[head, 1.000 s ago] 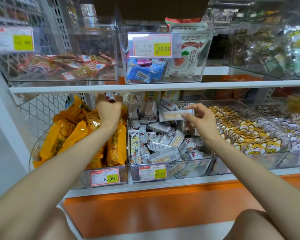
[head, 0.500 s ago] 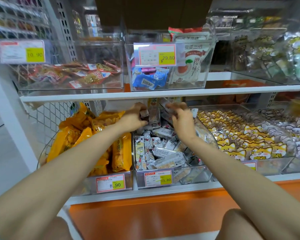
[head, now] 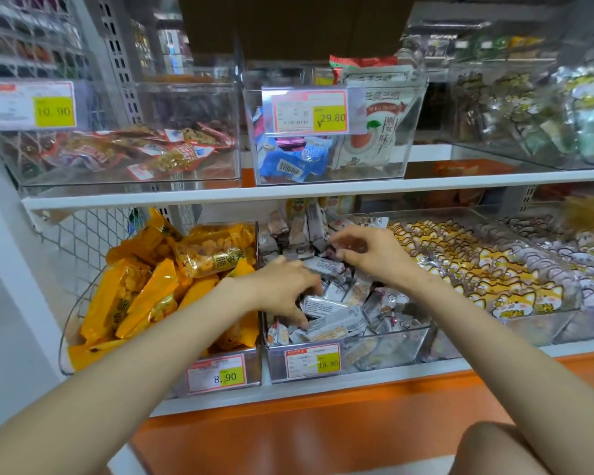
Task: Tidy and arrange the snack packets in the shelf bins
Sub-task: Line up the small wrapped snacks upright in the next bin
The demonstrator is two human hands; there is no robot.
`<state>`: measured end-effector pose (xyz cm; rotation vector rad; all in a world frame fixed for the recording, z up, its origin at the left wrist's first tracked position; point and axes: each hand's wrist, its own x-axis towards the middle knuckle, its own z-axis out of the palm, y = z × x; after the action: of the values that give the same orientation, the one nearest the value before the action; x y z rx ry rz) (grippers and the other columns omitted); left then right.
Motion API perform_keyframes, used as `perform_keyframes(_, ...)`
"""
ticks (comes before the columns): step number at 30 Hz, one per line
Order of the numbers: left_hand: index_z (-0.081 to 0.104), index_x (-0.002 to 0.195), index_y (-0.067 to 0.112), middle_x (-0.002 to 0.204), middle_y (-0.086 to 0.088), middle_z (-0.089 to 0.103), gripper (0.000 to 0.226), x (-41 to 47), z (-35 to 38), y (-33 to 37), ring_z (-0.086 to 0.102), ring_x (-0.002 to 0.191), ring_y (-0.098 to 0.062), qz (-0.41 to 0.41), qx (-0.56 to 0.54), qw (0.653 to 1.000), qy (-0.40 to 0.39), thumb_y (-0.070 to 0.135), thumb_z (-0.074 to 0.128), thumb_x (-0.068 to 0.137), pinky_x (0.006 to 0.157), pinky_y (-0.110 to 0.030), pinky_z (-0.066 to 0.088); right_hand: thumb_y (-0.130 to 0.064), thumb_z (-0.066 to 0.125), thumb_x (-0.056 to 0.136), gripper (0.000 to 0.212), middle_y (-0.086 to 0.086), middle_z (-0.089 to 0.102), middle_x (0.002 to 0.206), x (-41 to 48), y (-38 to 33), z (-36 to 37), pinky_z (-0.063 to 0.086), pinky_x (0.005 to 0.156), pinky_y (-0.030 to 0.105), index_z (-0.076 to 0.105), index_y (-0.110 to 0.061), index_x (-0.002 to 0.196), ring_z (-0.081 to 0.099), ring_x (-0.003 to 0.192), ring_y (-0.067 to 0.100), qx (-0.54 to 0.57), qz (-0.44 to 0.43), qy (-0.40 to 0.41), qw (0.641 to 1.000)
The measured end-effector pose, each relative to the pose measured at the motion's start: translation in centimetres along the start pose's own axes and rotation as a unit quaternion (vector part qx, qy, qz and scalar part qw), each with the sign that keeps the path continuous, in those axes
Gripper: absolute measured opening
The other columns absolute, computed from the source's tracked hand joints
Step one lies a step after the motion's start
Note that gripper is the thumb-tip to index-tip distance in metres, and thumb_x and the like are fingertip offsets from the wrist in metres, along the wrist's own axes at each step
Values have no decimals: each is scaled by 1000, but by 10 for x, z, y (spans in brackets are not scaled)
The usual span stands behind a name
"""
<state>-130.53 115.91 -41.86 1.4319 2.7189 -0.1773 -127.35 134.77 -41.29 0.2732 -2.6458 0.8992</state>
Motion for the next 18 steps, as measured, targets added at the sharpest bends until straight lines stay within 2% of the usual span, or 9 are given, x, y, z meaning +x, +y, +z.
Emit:
perform_keyframes(3,48,126,20,128,0,53,57,6,7,2,42,120,-19,-6,13,1000,12,47,67,80,96,-33,28,-31,73,79,21,-3,69,92,-15,0,-11,46,77,26,67,-29,99,62,85,12,-16,18,-164,986)
perform_keyframes(6,51,118,19,118,0,57,48,7,7,0,47,113,-18,-19,-18,998,48,43,67,81,93,-32,30,-50,73,73,39,-7,67,94,-27,0,-12,47,75,26,63,-29,105,62,86,12,-77,35,-269,959)
perform_keyframes(8,51,116,19,114,1,58,46,4,6,1,48,110,-18,-29,-34,998,48,43,68,80,91,-31,32,-56,72,72,51,-9,64,101,-32,-1,-11,46,75,23,58,-28,112,59,89,10,-118,26,-285,951)
perform_keyframes(11,54,115,19,103,7,55,42,0,5,-1,50,101,-15,-26,-77,996,46,40,68,82,80,-26,31,-63,68,71,68,-5,53,116,-36,-5,-5,43,80,27,51,-26,125,54,100,15,-219,1,-308,926)
perform_keyframes(13,56,115,19,102,8,54,38,-3,3,-3,47,92,-9,-23,-115,992,42,36,68,83,76,-23,33,-64,65,72,71,0,48,118,-37,-5,1,43,82,29,52,-20,126,52,104,20,-251,-2,-308,918)
perform_keyframes(16,57,111,18,109,1,60,34,-4,7,-4,49,91,-10,-24,-166,984,55,28,71,82,79,-26,40,-57,71,73,64,3,48,113,-35,-5,4,45,81,33,52,-15,118,52,98,21,-200,24,-293,935)
perform_keyframes(18,56,110,18,111,2,59,34,-6,8,-4,51,96,-12,-24,-207,975,73,23,72,80,82,-26,41,-50,75,71,59,1,49,105,-35,-4,2,42,71,33,47,-18,110,50,90,19,-158,34,-281,946)
